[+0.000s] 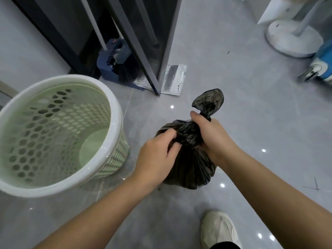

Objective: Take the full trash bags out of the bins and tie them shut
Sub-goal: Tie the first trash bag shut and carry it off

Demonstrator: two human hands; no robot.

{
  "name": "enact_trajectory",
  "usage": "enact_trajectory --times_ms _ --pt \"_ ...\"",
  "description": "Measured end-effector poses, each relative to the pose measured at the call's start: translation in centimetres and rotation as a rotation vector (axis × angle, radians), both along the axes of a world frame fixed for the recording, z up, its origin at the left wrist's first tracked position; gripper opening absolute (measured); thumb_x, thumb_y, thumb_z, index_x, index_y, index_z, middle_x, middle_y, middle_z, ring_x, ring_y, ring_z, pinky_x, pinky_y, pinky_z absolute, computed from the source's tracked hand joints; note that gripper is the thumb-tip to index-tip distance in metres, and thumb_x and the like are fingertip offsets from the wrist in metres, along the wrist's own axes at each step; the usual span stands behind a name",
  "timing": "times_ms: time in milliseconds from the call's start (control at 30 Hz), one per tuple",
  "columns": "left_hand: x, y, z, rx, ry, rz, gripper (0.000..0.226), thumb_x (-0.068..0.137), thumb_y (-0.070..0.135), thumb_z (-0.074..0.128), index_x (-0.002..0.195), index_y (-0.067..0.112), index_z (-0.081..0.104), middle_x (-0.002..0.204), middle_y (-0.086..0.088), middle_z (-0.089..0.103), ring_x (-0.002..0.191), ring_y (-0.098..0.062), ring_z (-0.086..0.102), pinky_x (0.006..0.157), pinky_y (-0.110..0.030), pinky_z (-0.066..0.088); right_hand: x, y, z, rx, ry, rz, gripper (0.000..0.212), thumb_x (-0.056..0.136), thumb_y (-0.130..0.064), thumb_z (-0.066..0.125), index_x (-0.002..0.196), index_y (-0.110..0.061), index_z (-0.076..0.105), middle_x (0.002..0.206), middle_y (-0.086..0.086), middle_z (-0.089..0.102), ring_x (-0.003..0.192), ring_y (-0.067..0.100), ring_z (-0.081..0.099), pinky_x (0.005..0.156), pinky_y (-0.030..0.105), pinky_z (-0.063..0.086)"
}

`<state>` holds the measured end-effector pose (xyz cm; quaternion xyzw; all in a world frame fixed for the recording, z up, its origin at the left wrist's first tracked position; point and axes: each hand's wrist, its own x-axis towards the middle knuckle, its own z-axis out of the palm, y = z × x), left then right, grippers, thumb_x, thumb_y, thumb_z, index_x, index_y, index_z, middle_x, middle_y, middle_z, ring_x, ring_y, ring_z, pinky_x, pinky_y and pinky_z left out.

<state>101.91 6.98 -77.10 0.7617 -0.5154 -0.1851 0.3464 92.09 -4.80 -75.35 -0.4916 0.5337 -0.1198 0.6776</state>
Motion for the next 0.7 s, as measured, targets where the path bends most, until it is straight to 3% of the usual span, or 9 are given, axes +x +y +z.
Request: enact_trajectory --times_ms 100,167,267,333,367,433,567,633,700 --pt "0.3 -0.1 -0.1 -0.059 0.034 -0.002 0.028 0.090 0.031 0.046 0.066 0.018 0.039 0.053 0.006 0.039 0.054 -0.015 0.044 0.051 -0.036 0.037 -0.4 -0.5 0.1 -0.045 -0.059 0.035 0.030 0.092 -0.035 0.053 0.086 -0.009 0.067 0.082 0.006 0.073 0.080 0.022 0.070 0.083 0.043 0.055" --pt "0.5 -0.2 0.0 -0.060 0.071 0.017 0.029 0.089 0.032 0.045 0.065 0.016 0.041 0.053 0.002 0.044 0.054 -0.018 0.050 0.052 -0.042 0.042 -0.4 -0.4 0.0 -0.075 -0.076 0.106 0.029 0.093 -0.029 0.050 0.088 -0.011 0.072 0.087 0.005 0.074 0.087 0.023 0.070 0.090 0.047 0.053" --pt "0.7 -0.2 0.4 -0.046 0.174 0.037 0.005 0.083 0.023 0.053 0.086 0.025 0.056 0.065 0.007 0.055 0.059 -0.015 0.057 0.060 -0.035 0.050 -0.2 0.3 -0.2 -0.076 -0.083 0.207 0.027 0.084 -0.037 0.056 0.095 -0.019 0.074 0.097 0.004 0.074 0.096 0.022 0.069 0.093 0.052 0.051" --pt "0.8 -0.1 0.9 -0.060 0.179 0.009 0.028 0.080 0.016 0.058 0.101 0.033 0.058 0.073 0.016 0.054 0.059 -0.010 0.054 0.061 -0.024 0.046 -0.1 0.6 -0.3 -0.076 -0.087 0.206 0.026 0.083 -0.039 0.058 0.091 -0.020 0.074 0.093 0.005 0.074 0.092 0.022 0.070 0.091 0.050 0.052" --pt "0.9 -0.2 1.1 -0.082 0.157 -0.002 0.028 0.079 0.015 0.059 0.101 0.032 0.060 0.074 0.021 0.054 0.059 -0.009 0.053 0.060 -0.020 0.043 -0.1 0.8 -0.2 -0.074 -0.098 0.204 0.025 0.087 -0.037 0.056 0.086 -0.022 0.075 0.088 0.004 0.074 0.088 0.021 0.070 0.087 0.046 0.054" --pt "1.0 -0.2 1.5 -0.130 0.174 0.010 0.021 0.079 0.015 0.059 0.091 0.032 0.064 0.071 0.026 0.057 0.057 -0.005 0.052 0.060 -0.017 0.042 -0.1 0.9 -0.1 -0.060 -0.123 0.222 0.033 0.094 -0.033 0.049 0.076 -0.027 0.076 0.080 0.002 0.073 0.078 0.020 0.066 0.071 0.038 0.049" --pt "1.4 -0.6 1.6 -0.104 0.451 0.110 0.020 0.082 0.014 0.059 0.073 0.032 0.062 0.060 0.012 0.059 0.049 -0.007 0.051 0.053 -0.021 0.043 -0.5 1.0 0.2 -0.045 -0.055 0.352 0.038 0.095 -0.040 0.046 0.069 -0.019 0.063 0.059 0.005 0.051 0.052 0.017 0.045 0.048 0.026 0.035" --pt "1.7 -1.0 1.6 -0.053 0.536 0.186 0.025 0.085 0.007 0.061 0.068 0.026 0.061 0.054 0.010 0.055 0.043 -0.005 0.046 0.047 -0.017 0.038 -0.6 1.2 0.2 -0.011 -0.012 0.414 0.041 0.096 -0.042 0.043 0.062 -0.020 0.048 0.053 0.000 0.040 0.046 0.014 0.036 0.047 0.024 0.028" --pt "1.9 -1.2 1.1 0.017 0.618 0.228 0.025 0.086 0.001 0.059 0.066 0.017 0.059 0.049 0.007 0.050 0.037 -0.005 0.041 0.040 -0.014 0.033 -0.7 1.3 0.0 -0.019 0.041 0.426 0.039 0.095 -0.046 0.044 0.065 -0.020 0.049 0.056 -0.002 0.045 0.049 0.013 0.042 0.053 0.027 0.033"
